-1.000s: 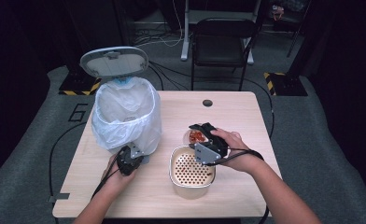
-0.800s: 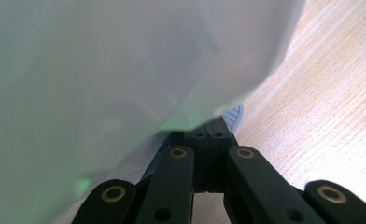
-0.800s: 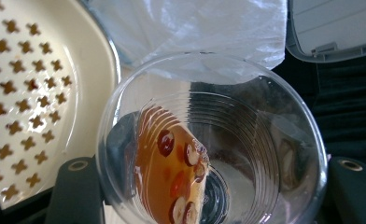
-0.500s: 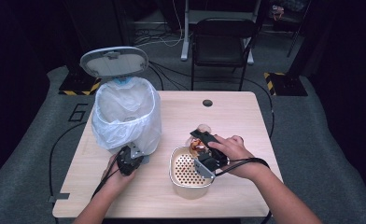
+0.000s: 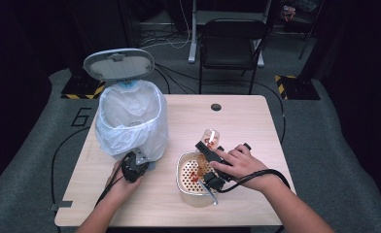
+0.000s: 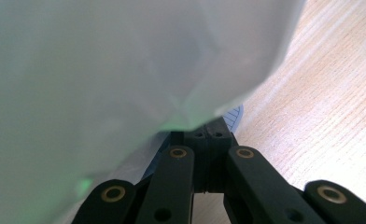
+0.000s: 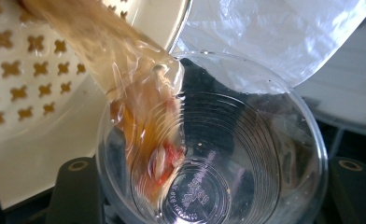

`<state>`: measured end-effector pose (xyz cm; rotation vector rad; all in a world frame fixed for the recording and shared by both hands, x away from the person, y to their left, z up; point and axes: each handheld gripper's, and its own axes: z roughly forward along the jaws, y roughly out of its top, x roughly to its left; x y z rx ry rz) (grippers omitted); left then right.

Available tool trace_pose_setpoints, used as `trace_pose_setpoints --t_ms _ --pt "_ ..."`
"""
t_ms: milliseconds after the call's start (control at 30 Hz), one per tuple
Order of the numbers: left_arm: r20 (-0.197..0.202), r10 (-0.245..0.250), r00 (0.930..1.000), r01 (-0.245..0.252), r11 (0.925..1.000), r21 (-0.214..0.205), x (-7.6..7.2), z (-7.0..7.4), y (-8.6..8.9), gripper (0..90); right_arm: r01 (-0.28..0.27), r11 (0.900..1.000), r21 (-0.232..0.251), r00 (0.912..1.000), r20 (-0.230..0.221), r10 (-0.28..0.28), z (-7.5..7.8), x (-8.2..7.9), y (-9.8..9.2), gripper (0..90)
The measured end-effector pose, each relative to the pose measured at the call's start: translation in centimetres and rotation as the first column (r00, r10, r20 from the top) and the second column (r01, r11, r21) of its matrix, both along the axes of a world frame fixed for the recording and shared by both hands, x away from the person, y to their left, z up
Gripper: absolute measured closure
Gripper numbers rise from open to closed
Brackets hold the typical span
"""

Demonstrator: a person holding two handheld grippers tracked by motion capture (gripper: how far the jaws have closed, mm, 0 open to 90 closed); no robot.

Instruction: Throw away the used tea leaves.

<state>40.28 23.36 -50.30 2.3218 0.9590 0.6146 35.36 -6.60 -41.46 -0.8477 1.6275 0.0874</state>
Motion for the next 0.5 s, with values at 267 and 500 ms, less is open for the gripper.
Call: trace_pose_setpoints --t_ms 267,500 --pt "-0.001 -0.002 1.0 0.002 1.0 -0.003 0.0 0.0 0.0 90.0 -0.046 0.996 -0.077 0.9899 0.13 0.055 -1.4 -0.6 0.1 34.1" --pt "0.012 -0.012 0.9999 0.012 0.9999 0.007 0.0 0.1 0.0 90.0 -0.053 0.9982 -0.03 0.9781 0.2 0.058 -2.0 -1.1 -0.2 34.1"
